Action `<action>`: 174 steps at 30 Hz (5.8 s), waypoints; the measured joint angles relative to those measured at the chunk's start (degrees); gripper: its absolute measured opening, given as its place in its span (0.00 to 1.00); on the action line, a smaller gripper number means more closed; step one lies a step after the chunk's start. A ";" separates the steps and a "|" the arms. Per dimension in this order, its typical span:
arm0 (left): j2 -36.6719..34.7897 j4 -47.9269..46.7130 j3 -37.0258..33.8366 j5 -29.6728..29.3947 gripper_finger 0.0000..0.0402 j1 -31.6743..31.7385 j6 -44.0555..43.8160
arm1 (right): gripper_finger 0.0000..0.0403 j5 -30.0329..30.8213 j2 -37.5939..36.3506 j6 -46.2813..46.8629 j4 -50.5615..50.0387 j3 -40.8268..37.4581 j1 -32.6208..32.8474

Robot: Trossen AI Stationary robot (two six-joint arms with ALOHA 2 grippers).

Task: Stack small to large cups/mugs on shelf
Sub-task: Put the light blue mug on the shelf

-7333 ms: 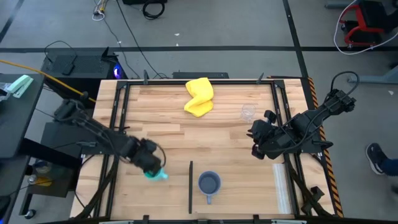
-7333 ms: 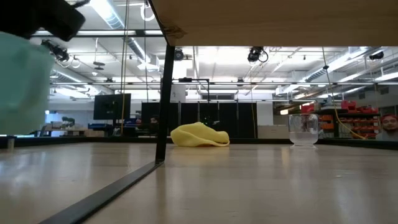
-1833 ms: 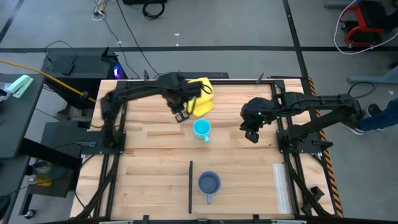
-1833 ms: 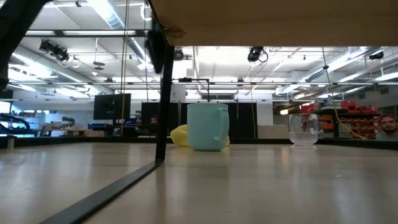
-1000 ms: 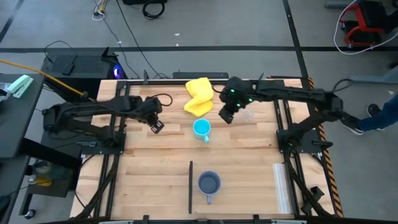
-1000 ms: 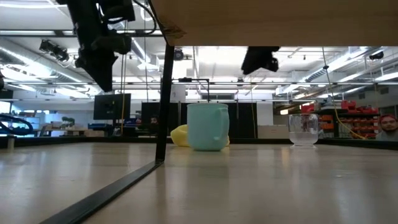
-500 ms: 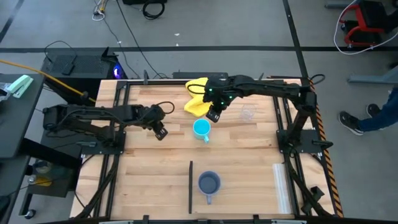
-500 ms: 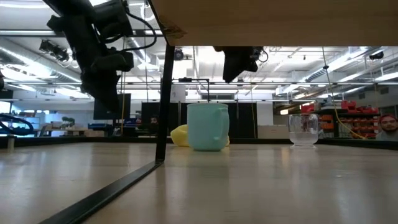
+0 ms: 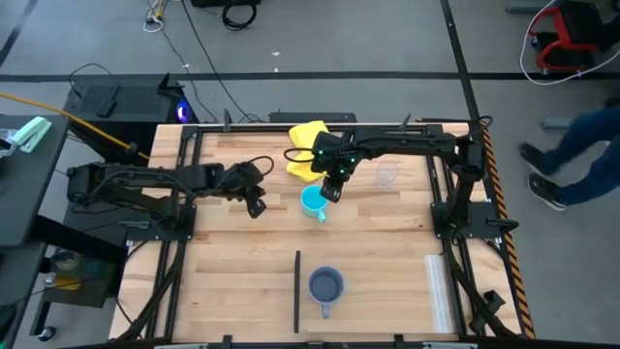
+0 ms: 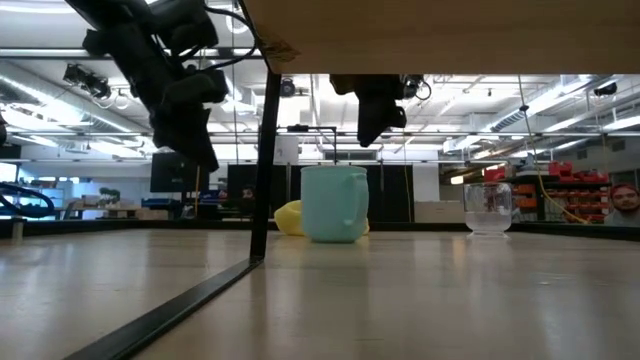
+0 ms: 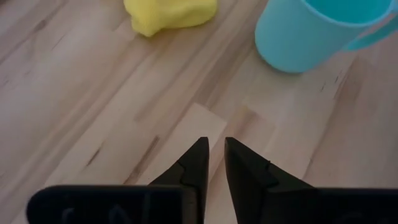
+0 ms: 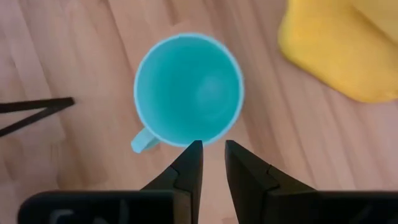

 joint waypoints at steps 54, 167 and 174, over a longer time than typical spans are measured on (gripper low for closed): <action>12.46 14.78 0.02 10.53 0.15 4.36 10.08 | 0.19 -0.79 8.46 -1.26 6.41 -0.79 -2.49; 12.46 14.28 0.04 10.51 0.04 4.28 5.12 | 0.02 28.48 -8.95 94.66 -31.73 9.88 60.16; 12.46 14.28 0.04 10.51 0.02 4.28 5.10 | 0.02 30.18 -8.95 94.64 -29.80 9.88 61.22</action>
